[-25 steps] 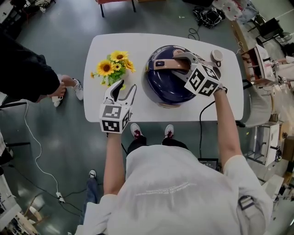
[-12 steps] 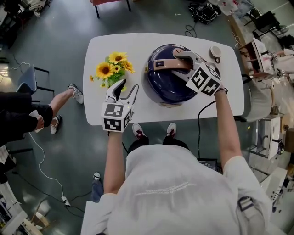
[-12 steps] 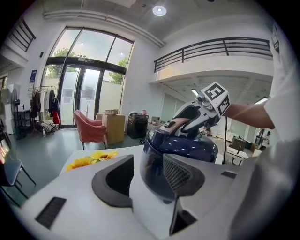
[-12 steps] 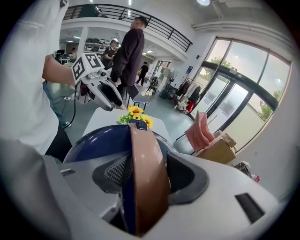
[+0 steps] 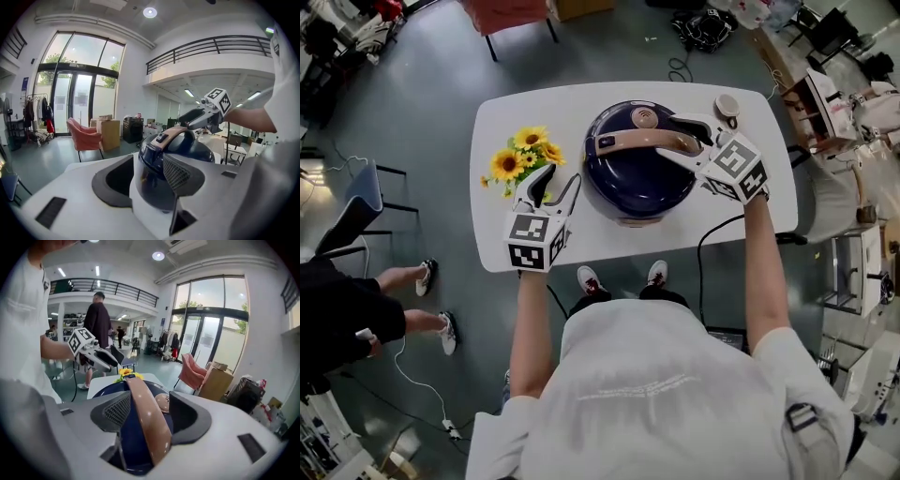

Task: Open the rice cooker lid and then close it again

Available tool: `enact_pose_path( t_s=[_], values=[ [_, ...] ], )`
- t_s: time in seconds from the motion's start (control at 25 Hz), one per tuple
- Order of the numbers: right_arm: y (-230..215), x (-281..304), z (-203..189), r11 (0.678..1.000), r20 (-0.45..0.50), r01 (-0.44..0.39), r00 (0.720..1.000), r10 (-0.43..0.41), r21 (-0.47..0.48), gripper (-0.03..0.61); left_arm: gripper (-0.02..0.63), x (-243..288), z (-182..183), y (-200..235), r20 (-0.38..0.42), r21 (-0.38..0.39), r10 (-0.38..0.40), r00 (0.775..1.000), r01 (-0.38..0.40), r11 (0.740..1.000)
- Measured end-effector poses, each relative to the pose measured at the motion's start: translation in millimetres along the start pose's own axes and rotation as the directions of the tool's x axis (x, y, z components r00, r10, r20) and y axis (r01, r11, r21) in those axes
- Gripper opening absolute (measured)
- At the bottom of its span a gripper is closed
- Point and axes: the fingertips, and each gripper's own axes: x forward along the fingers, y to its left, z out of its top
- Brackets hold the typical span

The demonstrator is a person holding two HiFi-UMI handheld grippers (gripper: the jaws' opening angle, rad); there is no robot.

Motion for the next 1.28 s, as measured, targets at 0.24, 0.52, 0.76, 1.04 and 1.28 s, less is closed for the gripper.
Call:
enact_pose_path(
  t_s=[0.24,0.52,0.76,1.04,1.28],
  values=[
    [-22.6,-48.1,-4.5,0.979,0.130,0.127,0.981,-0.148,0.157,0.261,0.210,10.4,26.5,-12.9,0.035,0.065,-0.021,0.999,0.019,0.998],
    [-56.7,-108.6,-24.5,0.910,0.176,0.298,0.918,-0.356,0.288,0.242,0.210,33.0,67.3,-28.2,0.082,0.134,-0.018,0.996,0.007,0.991],
    [-77.9,-151.0,-36.7,0.853,0.202,0.379,0.861,-0.467,0.358,0.167,0.196,45.7,99.8,-44.4,0.123,0.189,-0.016,0.992,-0.007,0.982],
    [-83.8,-173.5,-26.9,0.836,0.236,0.432,0.821,-0.519,0.338,0.069,0.162,39.9,125.5,-48.7,0.175,0.205,0.027,0.984,-0.064,0.977],
    [-83.8,-174.6,-17.9,0.852,0.273,0.418,0.819,-0.504,0.317,0.040,0.064,29.5,141.5,-47.9,0.225,0.208,0.075,0.972,-0.123,0.970]
  ],
)
